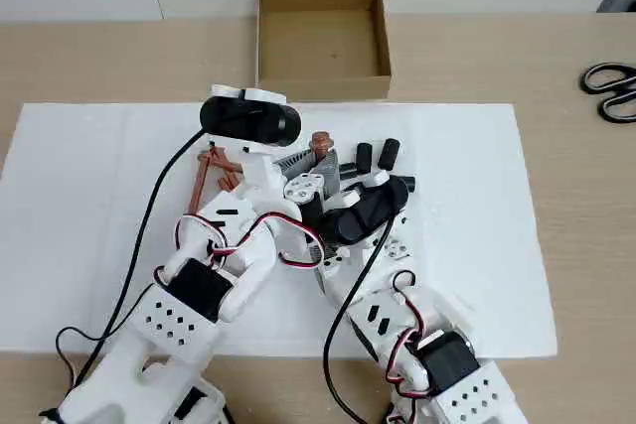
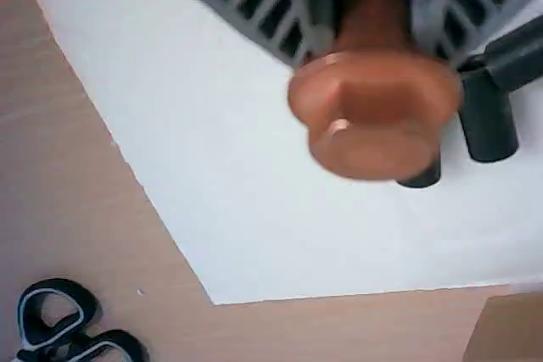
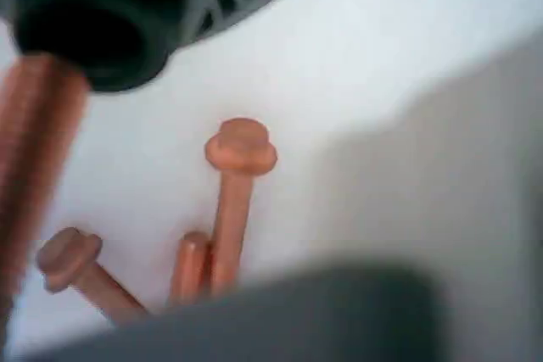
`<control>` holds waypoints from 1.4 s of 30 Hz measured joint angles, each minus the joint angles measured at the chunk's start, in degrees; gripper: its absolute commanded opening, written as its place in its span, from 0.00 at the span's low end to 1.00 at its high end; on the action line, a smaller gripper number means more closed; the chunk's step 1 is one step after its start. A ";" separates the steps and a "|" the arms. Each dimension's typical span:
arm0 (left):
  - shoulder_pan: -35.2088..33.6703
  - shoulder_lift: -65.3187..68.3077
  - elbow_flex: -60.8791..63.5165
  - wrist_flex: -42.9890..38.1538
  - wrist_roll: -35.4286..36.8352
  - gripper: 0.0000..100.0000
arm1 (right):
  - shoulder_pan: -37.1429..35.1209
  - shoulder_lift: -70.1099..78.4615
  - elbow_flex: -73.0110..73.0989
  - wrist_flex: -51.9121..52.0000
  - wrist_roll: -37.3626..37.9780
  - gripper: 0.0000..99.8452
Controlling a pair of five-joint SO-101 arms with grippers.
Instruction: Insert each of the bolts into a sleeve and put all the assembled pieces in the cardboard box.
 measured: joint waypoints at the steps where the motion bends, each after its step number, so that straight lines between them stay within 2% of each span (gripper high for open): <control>1: 0.00 0.00 0.00 0.00 0.00 0.01 | 0.00 0.00 0.00 0.00 0.00 0.00; 20: 0.00 -2.37 0.09 0.00 0.00 0.01 | 0.00 0.00 0.00 0.00 0.00 0.00; 26: 1.41 -2.46 0.09 4.31 -0.26 0.01 | 0.09 0.00 0.00 0.00 0.00 0.00; 42: 1.58 -2.46 0.00 6.86 -1.05 0.01 | 0.88 -0.35 0.00 0.00 0.00 0.00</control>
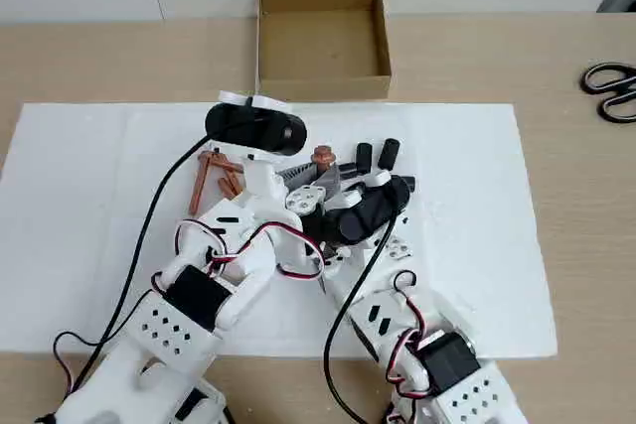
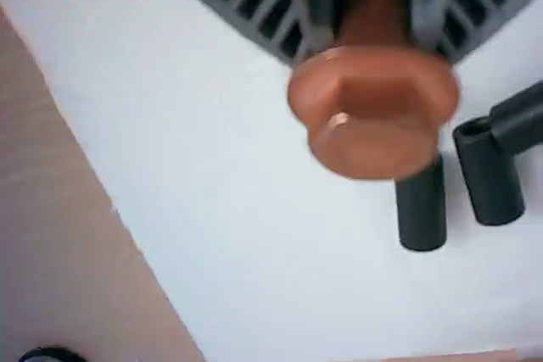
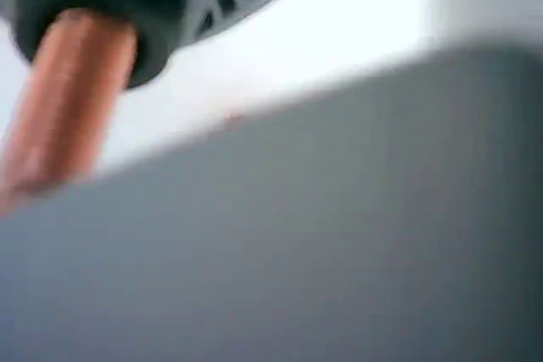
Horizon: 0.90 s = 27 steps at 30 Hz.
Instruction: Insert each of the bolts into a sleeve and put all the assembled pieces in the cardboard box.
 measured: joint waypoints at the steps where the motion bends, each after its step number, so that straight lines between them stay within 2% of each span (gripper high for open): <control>1: 0.18 -0.35 0.00 0.70 -0.62 0.01 | 0.26 0.09 0.00 0.00 0.00 0.00; 16: 1.41 -0.79 -0.09 7.12 -1.67 0.01 | 0.26 0.09 0.00 0.00 -0.18 0.00; 27: 2.81 -1.23 3.43 6.86 -5.80 0.01 | 0.26 0.09 0.26 0.00 0.00 0.00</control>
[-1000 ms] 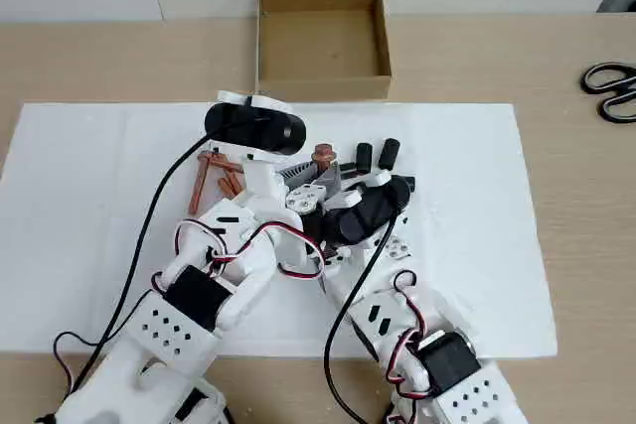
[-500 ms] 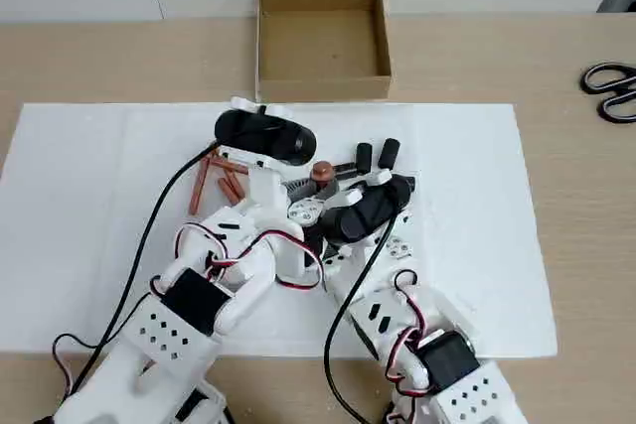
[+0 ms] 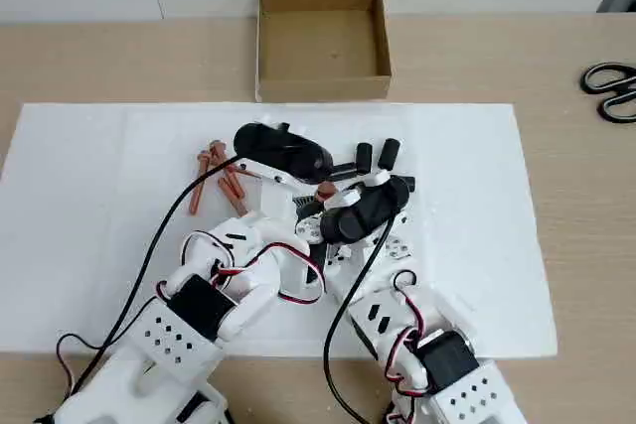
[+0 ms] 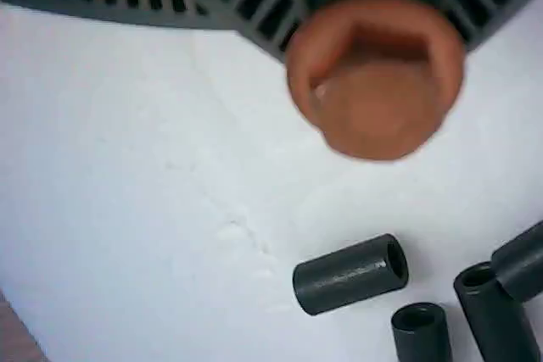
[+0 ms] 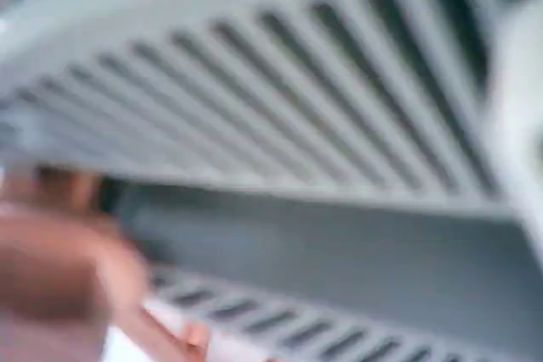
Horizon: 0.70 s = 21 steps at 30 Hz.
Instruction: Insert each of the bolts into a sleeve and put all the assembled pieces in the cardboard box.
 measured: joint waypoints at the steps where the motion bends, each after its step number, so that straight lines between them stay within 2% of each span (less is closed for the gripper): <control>1: 0.00 -0.26 0.09 0.00 0.00 0.01 | 0.00 0.00 0.00 0.00 0.00 0.00; 3: 0.00 -0.44 0.09 0.00 0.00 0.03 | 0.00 0.00 0.00 0.00 0.00 0.00; 8: -0.44 -0.18 -1.85 2.99 -0.18 0.17 | 0.00 0.00 -0.09 0.00 0.00 0.00; 17: -0.35 -0.09 -10.99 16.26 -0.79 0.18 | 0.53 0.00 -0.18 0.00 -0.09 0.00; 21: -4.84 -0.09 -16.53 21.80 -0.88 0.18 | 0.44 0.00 -0.18 0.00 -0.09 0.00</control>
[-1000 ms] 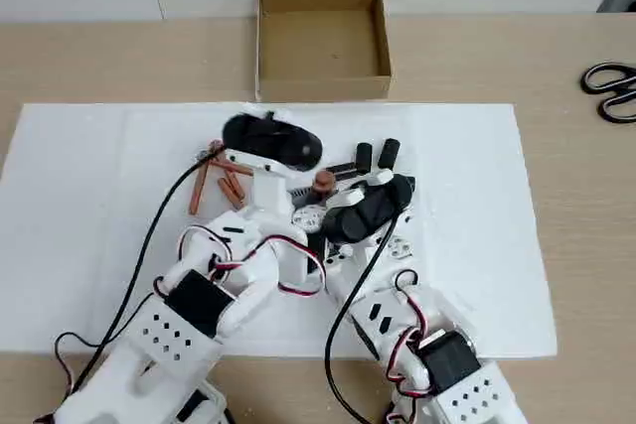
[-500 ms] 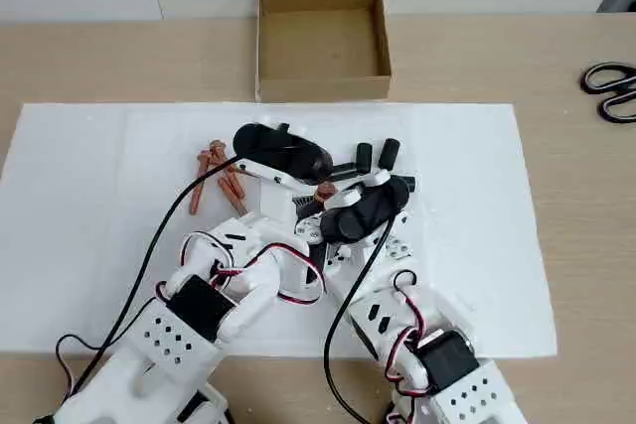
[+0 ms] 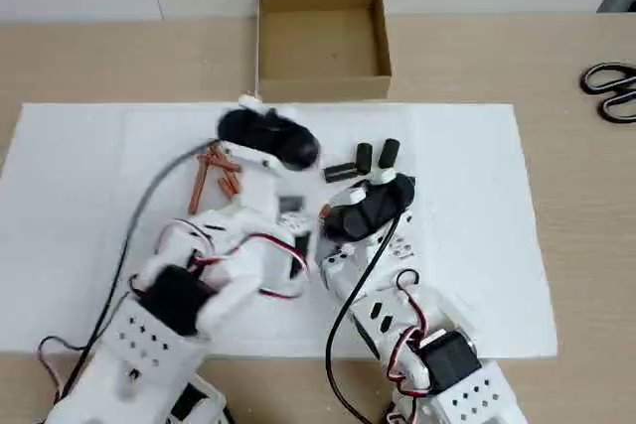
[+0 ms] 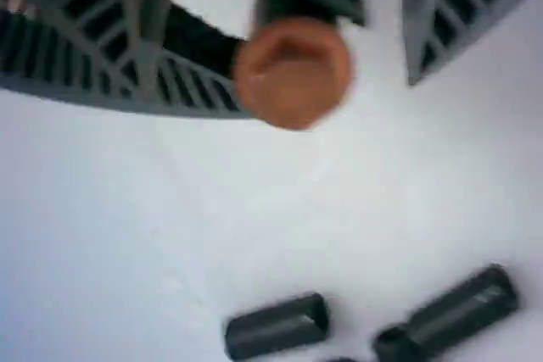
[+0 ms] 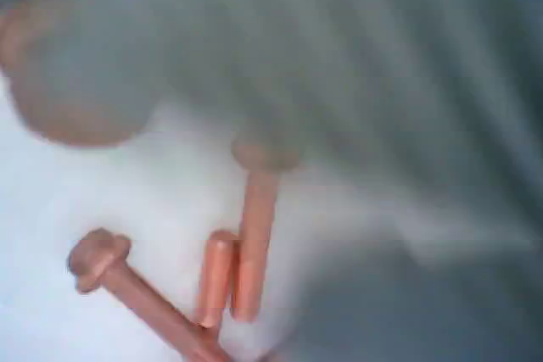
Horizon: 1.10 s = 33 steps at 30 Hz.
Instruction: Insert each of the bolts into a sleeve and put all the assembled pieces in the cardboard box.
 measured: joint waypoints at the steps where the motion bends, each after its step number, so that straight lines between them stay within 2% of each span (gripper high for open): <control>1: -2.11 0.00 -1.67 1.41 -0.35 0.18 | 0.00 0.00 0.00 0.00 0.00 0.00; 3: -6.59 0.00 -4.84 3.87 -1.49 0.18 | 0.00 0.00 0.00 0.00 0.00 0.00; 10: -23.12 0.00 -8.70 12.57 -14.68 0.18 | 1.67 0.00 0.00 0.00 0.00 0.00; 12: -27.78 0.00 -8.79 14.59 -17.05 0.18 | 4.48 0.00 0.00 0.00 0.44 0.00; 17: -34.37 0.00 -8.79 18.55 -21.36 0.18 | 15.65 0.00 -6.07 3.52 4.13 0.00; 20: -37.01 0.00 -8.79 20.75 -23.47 0.18 | 19.87 0.35 -12.66 7.91 4.75 0.00; 24: -38.07 0.00 -8.09 21.45 -25.58 0.18 | 21.10 6.86 -22.24 8.79 4.75 0.00; 29: -38.07 0.00 -4.75 20.75 -25.93 0.18 | 21.63 26.20 -38.68 8.00 4.75 0.00; 33: -38.07 0.00 -2.46 17.58 -25.93 0.18 | 21.36 45.71 -53.71 1.58 4.75 0.00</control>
